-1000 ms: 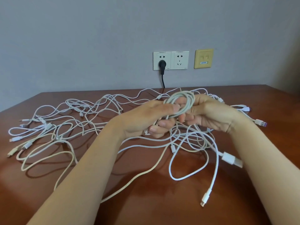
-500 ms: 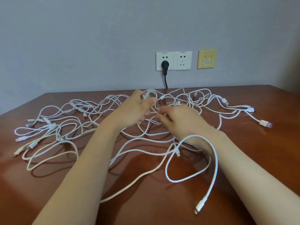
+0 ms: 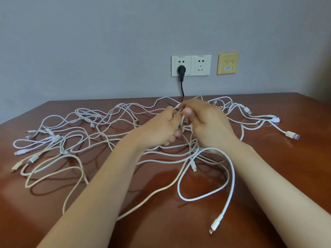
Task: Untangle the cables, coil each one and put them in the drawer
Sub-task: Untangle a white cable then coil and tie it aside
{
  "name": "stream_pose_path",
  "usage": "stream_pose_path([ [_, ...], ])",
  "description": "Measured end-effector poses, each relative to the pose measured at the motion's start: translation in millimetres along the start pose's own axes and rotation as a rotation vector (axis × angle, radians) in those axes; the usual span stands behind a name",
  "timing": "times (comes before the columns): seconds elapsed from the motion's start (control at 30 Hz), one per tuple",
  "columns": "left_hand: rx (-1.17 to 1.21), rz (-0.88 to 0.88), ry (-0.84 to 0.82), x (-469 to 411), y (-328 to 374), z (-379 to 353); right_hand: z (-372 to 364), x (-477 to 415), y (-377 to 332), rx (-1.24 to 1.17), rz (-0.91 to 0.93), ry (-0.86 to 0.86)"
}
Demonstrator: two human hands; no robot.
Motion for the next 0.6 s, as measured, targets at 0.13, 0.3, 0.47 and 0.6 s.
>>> stream_pose_path([
  [0.13,0.072,-0.039,0.008,1.9,5.6,-6.9,2.6,-4.0,6.4,-0.077,-0.058,0.072],
  [0.3,0.052,-0.099,0.065,3.5,10.9,-9.7,4.6,-5.0,11.7,-0.016,-0.113,0.091],
  [0.47,0.013,-0.168,0.120,4.3,14.9,-10.8,9.3,-5.8,10.2,0.035,-0.127,0.133],
  [0.6,0.014,-0.191,0.170,3.5,14.6,-12.2,11.2,-6.1,10.0,0.028,-0.152,0.119],
])
Point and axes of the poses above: each hand's wrist, its own x-axis away from the middle knuckle, its own z-axis out of the back of the hand, y = z × x, the point moved 4 cm from there along -x, towards the middle knuckle, and after that the axes turned 9 degrees about -x, right-handed, at the moved point
